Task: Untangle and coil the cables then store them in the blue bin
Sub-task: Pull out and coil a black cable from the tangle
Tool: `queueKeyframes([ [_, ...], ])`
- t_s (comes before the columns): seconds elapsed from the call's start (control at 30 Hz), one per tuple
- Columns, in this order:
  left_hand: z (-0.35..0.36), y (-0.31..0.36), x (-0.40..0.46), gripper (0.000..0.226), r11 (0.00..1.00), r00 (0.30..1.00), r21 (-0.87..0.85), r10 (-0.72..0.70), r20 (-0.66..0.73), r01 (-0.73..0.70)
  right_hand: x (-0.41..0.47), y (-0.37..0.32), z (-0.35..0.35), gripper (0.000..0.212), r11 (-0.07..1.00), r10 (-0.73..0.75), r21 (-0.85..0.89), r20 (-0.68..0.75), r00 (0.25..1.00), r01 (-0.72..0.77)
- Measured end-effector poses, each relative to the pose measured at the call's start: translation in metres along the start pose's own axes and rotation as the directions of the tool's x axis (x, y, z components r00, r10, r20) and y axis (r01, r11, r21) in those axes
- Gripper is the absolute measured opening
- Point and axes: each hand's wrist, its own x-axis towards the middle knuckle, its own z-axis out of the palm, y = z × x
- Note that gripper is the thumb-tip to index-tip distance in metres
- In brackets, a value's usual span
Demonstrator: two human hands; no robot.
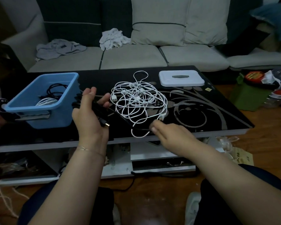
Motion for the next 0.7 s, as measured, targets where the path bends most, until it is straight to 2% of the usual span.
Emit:
queueKeyframes([
  [0.1, -0.002, 0.003, 0.001, 0.033, 0.999, 0.999, -0.029, -0.041, 0.013, 0.041, -0.006, -0.01, 0.015, 0.038, 0.975, -0.153, -0.166, -0.024, 0.988, 0.147],
  [0.2, -0.003, 0.002, 0.002, 0.036, 0.995, 0.994, -0.04, -0.093, 0.049, 0.095, -0.004, -0.008, 0.034, 0.023, 0.945, -0.28, -0.224, -0.18, 0.943, 0.238],
  [0.27, -0.003, 0.002, 0.001, 0.037, 0.994, 0.99, 0.015, -0.106, 0.098, 0.105, -0.002, -0.007, 0.036, 0.015, 0.936, -0.322, -0.236, -0.276, 0.906, 0.261],
  [0.33, -0.003, 0.0, 0.0, 0.038, 0.991, 0.981, 0.131, -0.065, 0.184, 0.041, 0.0, -0.006, 0.034, 0.016, 0.929, -0.356, -0.228, -0.326, 0.876, 0.293],
  [0.4, -0.004, -0.004, 0.0, 0.043, 0.947, 0.954, 0.302, 0.012, 0.3, -0.107, -0.001, -0.009, 0.03, 0.019, 0.919, -0.389, -0.213, -0.346, 0.854, 0.332],
  [0.47, -0.007, -0.008, -0.001, 0.052, 0.83, 0.905, 0.483, 0.058, 0.422, -0.278, -0.003, -0.013, 0.027, 0.019, 0.905, -0.425, -0.198, -0.352, 0.834, 0.377],
  [0.57, -0.013, -0.015, 0.002, 0.068, 0.508, 0.8, 0.672, 0.061, 0.596, -0.539, -0.007, -0.016, 0.022, 0.018, 0.879, -0.477, -0.191, -0.351, 0.806, 0.437],
  [0.63, -0.016, -0.018, 0.003, 0.071, 0.328, 0.739, 0.699, -0.004, 0.673, -0.635, -0.009, -0.014, 0.02, 0.02, 0.858, -0.514, -0.227, -0.34, 0.788, 0.461],
  [0.7, -0.017, -0.02, 0.001, 0.063, 0.243, 0.706, 0.708, -0.109, 0.699, -0.663, -0.011, -0.012, 0.018, 0.022, 0.843, -0.536, -0.26, -0.339, 0.773, 0.471],
])
